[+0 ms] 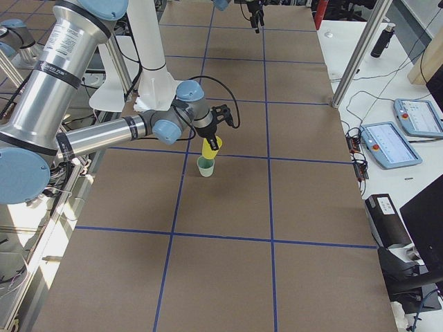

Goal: Transfer and stack yellow cup on green cup

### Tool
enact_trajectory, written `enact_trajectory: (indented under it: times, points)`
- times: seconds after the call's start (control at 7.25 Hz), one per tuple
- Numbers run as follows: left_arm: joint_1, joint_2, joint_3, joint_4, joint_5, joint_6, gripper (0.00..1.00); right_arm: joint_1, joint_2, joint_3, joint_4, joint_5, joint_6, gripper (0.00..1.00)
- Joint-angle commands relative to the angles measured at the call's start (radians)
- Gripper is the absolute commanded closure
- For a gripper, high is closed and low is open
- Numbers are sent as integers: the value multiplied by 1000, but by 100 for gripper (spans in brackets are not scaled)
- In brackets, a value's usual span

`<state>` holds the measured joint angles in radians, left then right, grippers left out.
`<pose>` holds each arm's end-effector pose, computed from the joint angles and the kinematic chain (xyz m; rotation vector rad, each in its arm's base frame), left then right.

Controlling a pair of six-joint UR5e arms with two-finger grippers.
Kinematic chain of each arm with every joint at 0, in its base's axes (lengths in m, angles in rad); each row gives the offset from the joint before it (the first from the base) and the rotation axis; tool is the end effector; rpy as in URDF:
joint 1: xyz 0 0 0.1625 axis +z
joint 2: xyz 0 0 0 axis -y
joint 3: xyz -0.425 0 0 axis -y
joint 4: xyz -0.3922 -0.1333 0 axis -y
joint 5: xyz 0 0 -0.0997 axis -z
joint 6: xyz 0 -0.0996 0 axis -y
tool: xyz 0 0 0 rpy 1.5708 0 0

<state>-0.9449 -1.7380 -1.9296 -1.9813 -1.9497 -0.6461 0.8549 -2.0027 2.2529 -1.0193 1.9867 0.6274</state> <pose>0.2402 -0.4970 0.3592 0.5357 0.8313 0.1588 -0.1509 -0.3153 0.4431 0.3742 -0.8006 -0.2493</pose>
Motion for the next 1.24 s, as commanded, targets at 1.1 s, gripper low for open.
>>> enact_trajectory:
  times: [1.1]
  points:
    - [-2, 0, 0, -1, 0, -1, 0, -42, 25, -64, 1, 0, -2, 100]
